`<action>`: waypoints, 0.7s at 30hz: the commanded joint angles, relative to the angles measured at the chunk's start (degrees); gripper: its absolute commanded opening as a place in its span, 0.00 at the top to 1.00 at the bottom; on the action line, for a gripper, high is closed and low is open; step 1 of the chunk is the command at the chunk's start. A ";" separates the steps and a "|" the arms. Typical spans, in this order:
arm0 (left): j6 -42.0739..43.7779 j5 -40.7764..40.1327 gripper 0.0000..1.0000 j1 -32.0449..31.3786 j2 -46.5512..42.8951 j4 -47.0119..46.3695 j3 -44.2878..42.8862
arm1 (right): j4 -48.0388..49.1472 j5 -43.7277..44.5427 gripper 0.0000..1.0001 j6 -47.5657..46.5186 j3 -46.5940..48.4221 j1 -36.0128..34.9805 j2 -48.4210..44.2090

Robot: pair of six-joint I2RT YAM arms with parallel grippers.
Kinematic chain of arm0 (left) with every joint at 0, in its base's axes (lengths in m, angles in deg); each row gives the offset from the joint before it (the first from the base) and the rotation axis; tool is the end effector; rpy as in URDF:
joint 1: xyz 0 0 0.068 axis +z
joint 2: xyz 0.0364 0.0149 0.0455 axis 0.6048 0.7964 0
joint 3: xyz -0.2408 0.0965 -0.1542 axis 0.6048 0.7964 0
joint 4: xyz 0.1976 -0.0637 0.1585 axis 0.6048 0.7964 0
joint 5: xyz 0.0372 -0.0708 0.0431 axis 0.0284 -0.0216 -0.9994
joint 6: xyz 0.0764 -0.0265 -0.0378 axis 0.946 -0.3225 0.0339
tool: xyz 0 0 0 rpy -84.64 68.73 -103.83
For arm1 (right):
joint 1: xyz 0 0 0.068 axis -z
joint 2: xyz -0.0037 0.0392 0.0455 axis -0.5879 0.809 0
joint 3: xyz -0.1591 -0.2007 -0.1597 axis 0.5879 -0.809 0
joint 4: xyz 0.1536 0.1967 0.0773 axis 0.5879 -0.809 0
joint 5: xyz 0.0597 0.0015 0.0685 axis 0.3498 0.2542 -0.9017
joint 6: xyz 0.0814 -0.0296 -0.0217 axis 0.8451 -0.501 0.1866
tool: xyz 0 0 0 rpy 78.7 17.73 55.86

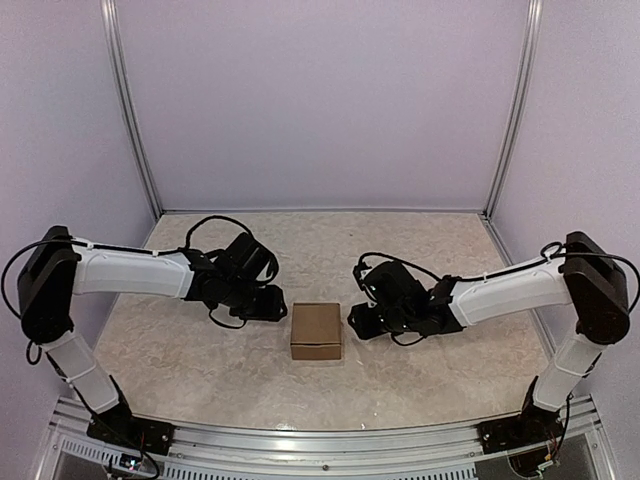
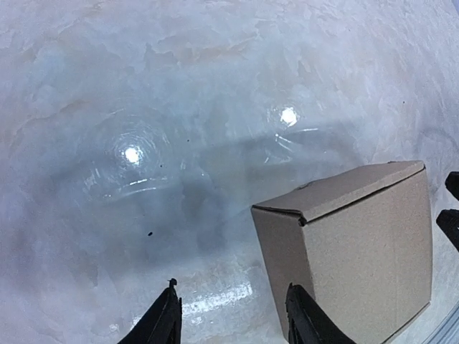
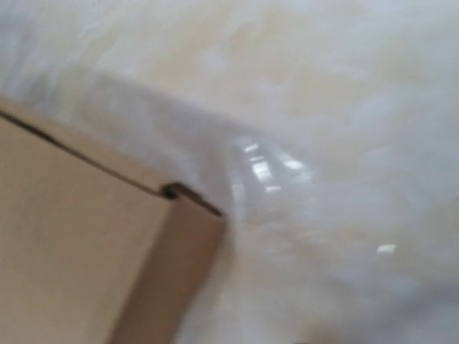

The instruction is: Fold the paper box

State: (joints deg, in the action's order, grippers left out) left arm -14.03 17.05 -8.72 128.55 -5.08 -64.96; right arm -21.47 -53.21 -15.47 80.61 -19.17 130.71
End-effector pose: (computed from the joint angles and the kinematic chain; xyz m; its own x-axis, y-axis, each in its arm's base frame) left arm 0.2580 -0.2639 0.1723 -0.8799 0.0934 -0.4659 0.2552 0.9199 -0.2976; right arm 0.2290 0.3021 0.1609 -0.7412 -0.1280 -0.6589 -0.3859 0.8844 0.2623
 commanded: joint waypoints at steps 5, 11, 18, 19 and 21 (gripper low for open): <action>3.97 -10.37 0.35 0.38 -10.83 9.16 -2.26 | -8.95 11.80 0.32 -6.55 -2.23 0.84 -11.55; 7.08 -16.84 0.08 0.38 -18.31 15.25 -5.86 | -14.04 17.13 0.00 -10.84 -1.04 1.01 -18.19; 8.86 -22.32 0.01 0.41 -27.13 19.43 -8.40 | -19.41 21.94 0.00 -12.22 1.25 1.05 -26.48; 8.52 -23.53 0.01 0.41 -28.04 19.76 -8.83 | -20.10 22.85 0.00 -11.80 1.77 1.10 -27.48; 8.42 -26.40 0.01 0.42 -30.39 20.36 -9.54 | -20.95 24.28 0.00 -11.40 2.54 1.06 -29.92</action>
State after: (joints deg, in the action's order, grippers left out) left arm -6.53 -2.64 -8.56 101.95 11.38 -72.50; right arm -38.22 -33.63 -26.64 80.46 -18.56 105.01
